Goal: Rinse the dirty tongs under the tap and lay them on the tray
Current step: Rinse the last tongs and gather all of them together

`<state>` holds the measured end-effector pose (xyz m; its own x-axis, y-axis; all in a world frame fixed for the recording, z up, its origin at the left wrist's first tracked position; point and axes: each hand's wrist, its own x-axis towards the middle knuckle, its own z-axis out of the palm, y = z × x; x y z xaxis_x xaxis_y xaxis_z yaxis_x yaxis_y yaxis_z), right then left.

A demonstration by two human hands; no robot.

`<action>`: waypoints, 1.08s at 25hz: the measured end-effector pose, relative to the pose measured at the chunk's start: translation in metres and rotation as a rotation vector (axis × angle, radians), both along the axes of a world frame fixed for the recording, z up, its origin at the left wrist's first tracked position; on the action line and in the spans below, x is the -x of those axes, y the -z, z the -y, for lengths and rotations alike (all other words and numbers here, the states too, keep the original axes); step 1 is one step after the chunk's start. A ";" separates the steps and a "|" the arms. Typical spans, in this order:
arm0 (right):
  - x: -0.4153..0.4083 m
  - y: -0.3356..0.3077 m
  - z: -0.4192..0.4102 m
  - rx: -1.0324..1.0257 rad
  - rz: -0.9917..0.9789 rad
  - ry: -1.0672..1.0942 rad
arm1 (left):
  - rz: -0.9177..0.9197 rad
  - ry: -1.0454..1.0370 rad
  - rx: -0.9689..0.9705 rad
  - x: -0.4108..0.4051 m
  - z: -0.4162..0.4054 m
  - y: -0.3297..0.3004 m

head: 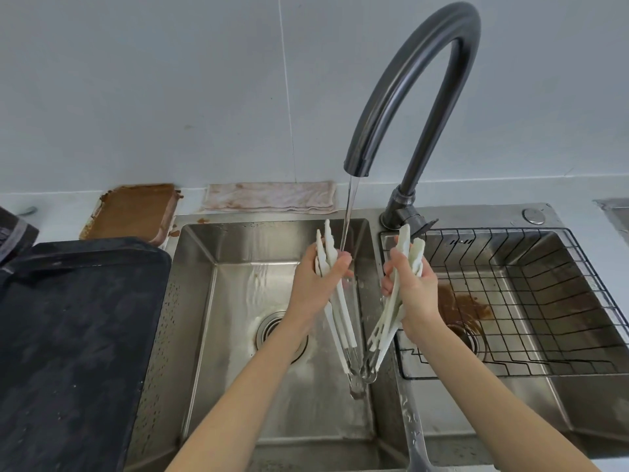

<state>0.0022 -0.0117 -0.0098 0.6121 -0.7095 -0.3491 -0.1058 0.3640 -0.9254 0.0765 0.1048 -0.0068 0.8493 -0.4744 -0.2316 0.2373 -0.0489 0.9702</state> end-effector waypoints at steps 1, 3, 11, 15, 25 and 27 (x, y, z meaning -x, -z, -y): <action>-0.002 -0.001 -0.002 -0.008 0.000 -0.010 | -0.032 -0.003 0.011 0.000 -0.004 0.002; -0.007 -0.002 -0.005 -0.024 -0.009 -0.029 | -0.082 -0.006 0.038 -0.001 -0.013 0.006; -0.023 -0.008 -0.010 -0.122 -0.029 -0.077 | -0.239 -0.074 0.110 0.007 -0.023 0.018; -0.023 -0.010 -0.001 -0.201 -0.007 -0.167 | -0.285 -0.103 0.192 -0.001 -0.022 0.012; -0.007 -0.008 0.048 0.255 -0.156 0.079 | -0.254 -0.104 0.161 -0.009 -0.027 0.009; -0.009 -0.007 0.052 0.278 -0.139 0.059 | -0.267 -0.117 0.148 -0.009 -0.027 0.010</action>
<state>0.0112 -0.0634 -0.0031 0.5268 -0.8226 -0.2142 -0.2242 0.1087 -0.9685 0.0856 0.1316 -0.0168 0.8188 -0.4220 -0.3892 0.4798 0.1307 0.8676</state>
